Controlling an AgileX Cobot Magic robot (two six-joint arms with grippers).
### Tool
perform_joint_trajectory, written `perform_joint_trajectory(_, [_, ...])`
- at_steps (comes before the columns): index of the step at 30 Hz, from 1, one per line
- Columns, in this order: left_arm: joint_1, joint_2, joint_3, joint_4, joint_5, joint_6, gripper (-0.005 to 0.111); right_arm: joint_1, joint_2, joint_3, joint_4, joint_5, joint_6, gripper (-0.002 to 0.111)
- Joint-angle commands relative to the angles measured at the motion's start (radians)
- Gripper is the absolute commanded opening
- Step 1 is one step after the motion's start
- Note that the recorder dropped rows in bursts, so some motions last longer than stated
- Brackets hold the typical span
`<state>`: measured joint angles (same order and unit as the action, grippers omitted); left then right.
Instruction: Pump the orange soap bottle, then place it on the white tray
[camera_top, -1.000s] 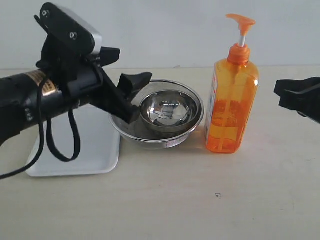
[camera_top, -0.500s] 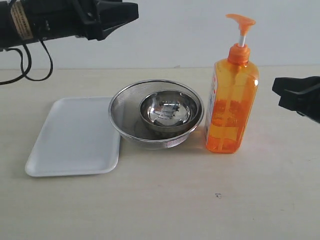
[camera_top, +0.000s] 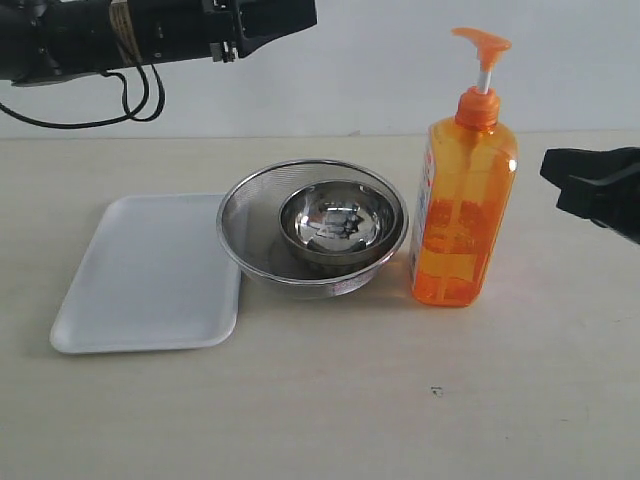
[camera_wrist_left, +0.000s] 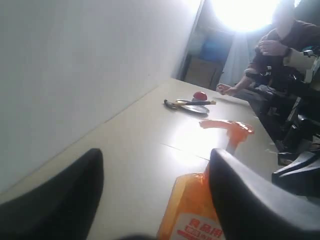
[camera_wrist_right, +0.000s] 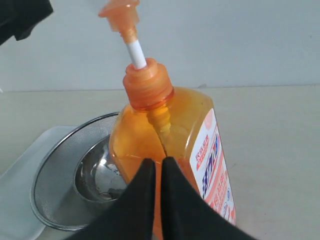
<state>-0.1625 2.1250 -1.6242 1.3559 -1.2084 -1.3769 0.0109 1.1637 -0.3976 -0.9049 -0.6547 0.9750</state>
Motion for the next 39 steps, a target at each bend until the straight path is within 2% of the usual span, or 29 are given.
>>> perform_joint_trajectory(1, [-0.001,0.057,-0.111,0.055,-0.013,-0.124,0.057,-0.001,-0.005,0.002,0.002,-0.021,-0.013,0.0])
perform_joint_trajectory(7, [-0.047,0.088,-0.195,0.042,-0.013,-0.208,0.057,-0.001,-0.005,0.002,0.002,-0.023,-0.014,0.0])
perform_joint_trajectory(12, [-0.087,0.091,-0.196,-0.019,-0.013,-0.201,0.057,-0.001,-0.005,0.002,0.002,-0.021,-0.014,0.0])
perform_joint_trajectory(24, [-0.163,0.099,-0.196,0.004,-0.007,-0.201,0.057,-0.001,-0.005,0.002,0.002,-0.023,-0.014,0.0])
perform_joint_trajectory(28, [-0.186,0.101,-0.196,0.024,0.032,-0.201,0.057,-0.001,-0.005,0.002,0.002,-0.023,-0.014,0.0])
perform_joint_trajectory(39, [-0.206,0.105,-0.196,-0.035,0.045,-0.204,0.06,-0.001,-0.005,0.002,0.002,-0.023,-0.012,0.0])
